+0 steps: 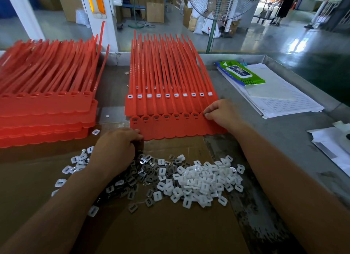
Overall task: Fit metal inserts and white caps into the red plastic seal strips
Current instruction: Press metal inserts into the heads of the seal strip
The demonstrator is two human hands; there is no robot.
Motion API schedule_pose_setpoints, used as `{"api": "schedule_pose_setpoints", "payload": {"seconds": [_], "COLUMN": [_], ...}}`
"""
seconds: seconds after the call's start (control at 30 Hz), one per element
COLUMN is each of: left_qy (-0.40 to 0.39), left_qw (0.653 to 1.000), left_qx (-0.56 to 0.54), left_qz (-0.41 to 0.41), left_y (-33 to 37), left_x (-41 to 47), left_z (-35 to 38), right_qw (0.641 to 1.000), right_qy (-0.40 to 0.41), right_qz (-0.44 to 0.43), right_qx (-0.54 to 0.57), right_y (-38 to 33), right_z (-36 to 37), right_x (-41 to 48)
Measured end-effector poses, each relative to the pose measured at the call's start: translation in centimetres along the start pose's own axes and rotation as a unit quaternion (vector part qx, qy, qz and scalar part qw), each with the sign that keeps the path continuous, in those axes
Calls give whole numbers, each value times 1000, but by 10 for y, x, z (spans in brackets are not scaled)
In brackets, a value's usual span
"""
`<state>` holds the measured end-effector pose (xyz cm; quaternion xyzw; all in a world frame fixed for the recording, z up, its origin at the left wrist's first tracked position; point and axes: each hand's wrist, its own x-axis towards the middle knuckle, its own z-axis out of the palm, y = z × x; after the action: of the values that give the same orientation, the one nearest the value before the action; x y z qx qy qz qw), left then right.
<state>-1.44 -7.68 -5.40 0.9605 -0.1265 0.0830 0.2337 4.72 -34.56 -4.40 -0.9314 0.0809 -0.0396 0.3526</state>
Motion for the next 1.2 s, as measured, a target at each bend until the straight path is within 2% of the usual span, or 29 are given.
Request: {"api": "schedule_pose_setpoints", "payload": {"seconds": [0.43, 0.67, 0.87, 0.97, 1.2], "left_qy": [0, -1, 1, -2, -5], "left_qw": [1000, 1000, 1000, 1000, 1000], "left_qx": [-8, -6, 0, 1, 5], "left_qz": [4, 2, 4, 3, 2], "left_y": [0, 0, -1, -1, -2], "left_x": [0, 1, 0, 1, 0], "left_z": [0, 0, 1, 1, 0], "right_qw": [999, 999, 996, 994, 972], "right_qy": [31, 30, 52, 20, -146], "right_qz": [9, -24, -70, -105, -178], "right_qx": [-2, -15, 17, 11, -41], "right_y": [-3, -1, -8, -17, -47], "right_z": [0, 0, -8, -12, -5], "right_x": [1, -4, -19, -35, -77]}}
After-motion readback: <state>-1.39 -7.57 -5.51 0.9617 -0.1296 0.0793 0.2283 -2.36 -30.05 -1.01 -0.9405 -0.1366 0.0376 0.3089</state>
